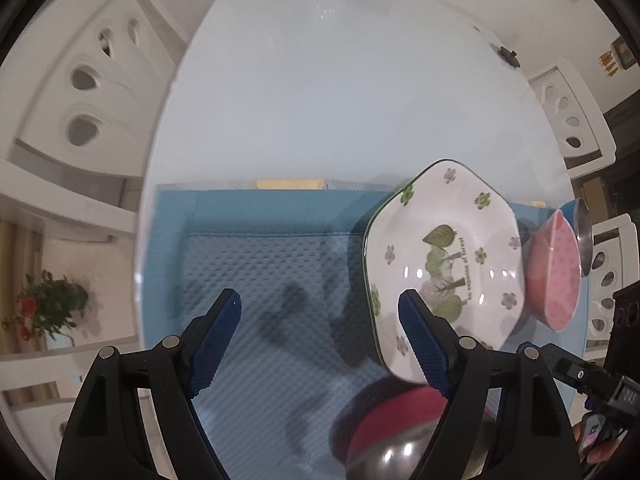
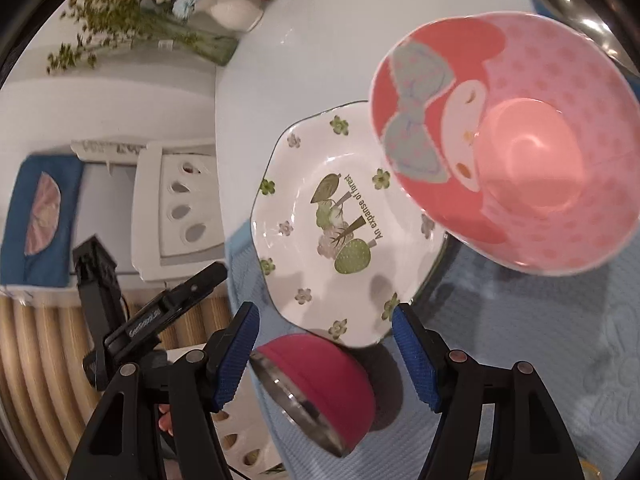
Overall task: Organize plates and bowls
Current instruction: 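Grasp the stacked plates with the left gripper while the right gripper approaches the pink bowl, then lift the plate stack with both grippers and carry it toward the gold-rimmed plate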
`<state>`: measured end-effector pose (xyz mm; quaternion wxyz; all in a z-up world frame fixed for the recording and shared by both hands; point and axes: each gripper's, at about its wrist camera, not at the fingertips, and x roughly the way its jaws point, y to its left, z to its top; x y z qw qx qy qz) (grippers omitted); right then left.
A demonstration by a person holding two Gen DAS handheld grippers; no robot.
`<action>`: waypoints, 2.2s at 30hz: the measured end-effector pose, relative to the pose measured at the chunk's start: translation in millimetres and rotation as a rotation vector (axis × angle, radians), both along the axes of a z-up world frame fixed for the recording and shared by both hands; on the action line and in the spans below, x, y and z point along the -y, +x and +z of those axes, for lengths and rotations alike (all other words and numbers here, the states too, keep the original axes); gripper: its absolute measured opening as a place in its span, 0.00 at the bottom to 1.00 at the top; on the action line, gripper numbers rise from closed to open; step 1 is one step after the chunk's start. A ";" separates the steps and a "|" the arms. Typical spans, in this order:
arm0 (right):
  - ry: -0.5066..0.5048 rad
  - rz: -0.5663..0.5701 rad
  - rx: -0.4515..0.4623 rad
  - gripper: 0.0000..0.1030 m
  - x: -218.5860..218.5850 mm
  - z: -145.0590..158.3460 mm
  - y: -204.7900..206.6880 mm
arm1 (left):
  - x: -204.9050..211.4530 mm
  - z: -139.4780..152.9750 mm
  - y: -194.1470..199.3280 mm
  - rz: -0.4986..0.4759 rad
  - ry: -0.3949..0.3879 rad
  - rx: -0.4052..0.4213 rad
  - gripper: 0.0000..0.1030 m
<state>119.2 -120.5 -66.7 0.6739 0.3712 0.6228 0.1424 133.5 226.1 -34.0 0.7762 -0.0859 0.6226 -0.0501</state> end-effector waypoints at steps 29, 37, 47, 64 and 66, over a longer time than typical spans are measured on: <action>-0.107 -0.021 0.135 0.50 -1.6 -55.4 25.9 | 47.6 -34.5 41.8 -0.187 -0.093 0.119 0.59; -0.115 0.001 0.147 0.50 -7.7 -47.6 26.3 | 32.8 -26.0 41.2 -0.174 -0.154 0.146 0.59; -0.128 0.039 0.207 0.42 -15.0 -33.7 27.9 | 15.9 -10.3 32.3 -0.192 -0.196 0.205 0.59; -0.144 0.129 0.315 0.35 -36.8 5.8 32.0 | -1.8 35.2 17.4 -0.174 -0.188 0.317 0.59; -0.142 0.131 0.323 0.35 -36.0 14.3 28.8 | 1.3 43.7 13.8 -0.183 -0.174 0.330 0.59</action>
